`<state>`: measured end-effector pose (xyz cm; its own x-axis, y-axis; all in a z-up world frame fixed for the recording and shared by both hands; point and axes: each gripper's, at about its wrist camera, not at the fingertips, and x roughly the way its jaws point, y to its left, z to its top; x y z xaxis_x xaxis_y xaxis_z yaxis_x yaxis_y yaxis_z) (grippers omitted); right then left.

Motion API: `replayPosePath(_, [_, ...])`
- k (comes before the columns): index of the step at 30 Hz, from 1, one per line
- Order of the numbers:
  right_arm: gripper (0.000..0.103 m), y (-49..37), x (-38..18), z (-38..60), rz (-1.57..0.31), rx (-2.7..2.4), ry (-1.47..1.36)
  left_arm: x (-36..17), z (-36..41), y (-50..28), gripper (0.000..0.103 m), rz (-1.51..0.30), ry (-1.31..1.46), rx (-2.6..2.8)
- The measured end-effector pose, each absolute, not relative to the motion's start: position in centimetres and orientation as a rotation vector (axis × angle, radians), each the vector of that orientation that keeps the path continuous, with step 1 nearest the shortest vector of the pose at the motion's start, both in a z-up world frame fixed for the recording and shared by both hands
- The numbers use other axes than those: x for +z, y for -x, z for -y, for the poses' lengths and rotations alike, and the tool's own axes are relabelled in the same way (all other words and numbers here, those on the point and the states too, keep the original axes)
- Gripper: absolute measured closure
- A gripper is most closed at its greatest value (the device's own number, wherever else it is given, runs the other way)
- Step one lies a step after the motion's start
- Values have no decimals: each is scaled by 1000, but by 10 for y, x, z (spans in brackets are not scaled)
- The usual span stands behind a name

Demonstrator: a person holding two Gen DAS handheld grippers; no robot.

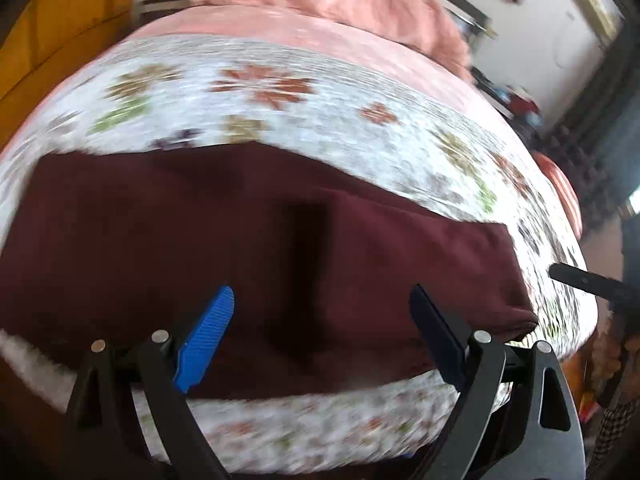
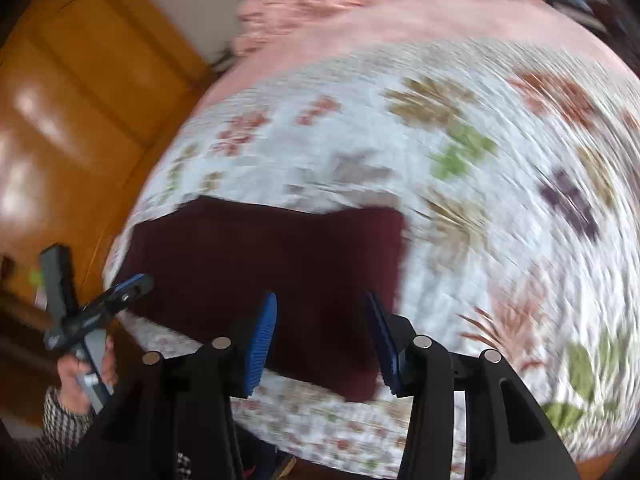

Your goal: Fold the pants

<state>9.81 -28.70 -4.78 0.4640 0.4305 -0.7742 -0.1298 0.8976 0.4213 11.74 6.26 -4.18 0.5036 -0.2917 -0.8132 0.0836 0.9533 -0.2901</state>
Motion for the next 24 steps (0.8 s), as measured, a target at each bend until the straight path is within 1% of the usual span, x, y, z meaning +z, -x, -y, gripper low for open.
replayPosePath(2, [56, -104, -43, 257, -1028, 413, -305, -39, -103, -106, 14, -1029, 299, -165])
replayPosePath(5, [56, -123, -53, 210, -1056, 489, -289, -39, -150, -90, 14, -1031, 379, -82])
replayPosePath(8, [56, -133, -71, 168, -1110, 529, -251, -38, -182, -77, 14, -1021, 404, -13])
replayPosePath(14, [55, -148, -129, 108, -1236, 463, -64, -51, -233, -64, 14, -1041, 451, 93])
replayPosePath(17, [53, -145, -123, 102, -1213, 468, -22, -57, -256, -60, 14, -1045, 526, 110])
replayPosePath(19, [53, -143, -110, 109, -1179, 490, -77, -59, -270, -56, 14, -1038, 586, 116])
replayPosePath(21, [50, -140, -95, 118, -1137, 521, -151, -62, -285, -52, 14, -1024, 688, 95])
replayPosePath(22, [46, -138, -89, 119, -1126, 533, -169, -64, -289, -52, 14, -1018, 739, 87])
replayPosePath(24, [44, -136, -83, 120, -1117, 538, -176, -69, -299, -52, 15, -1004, 835, 61])
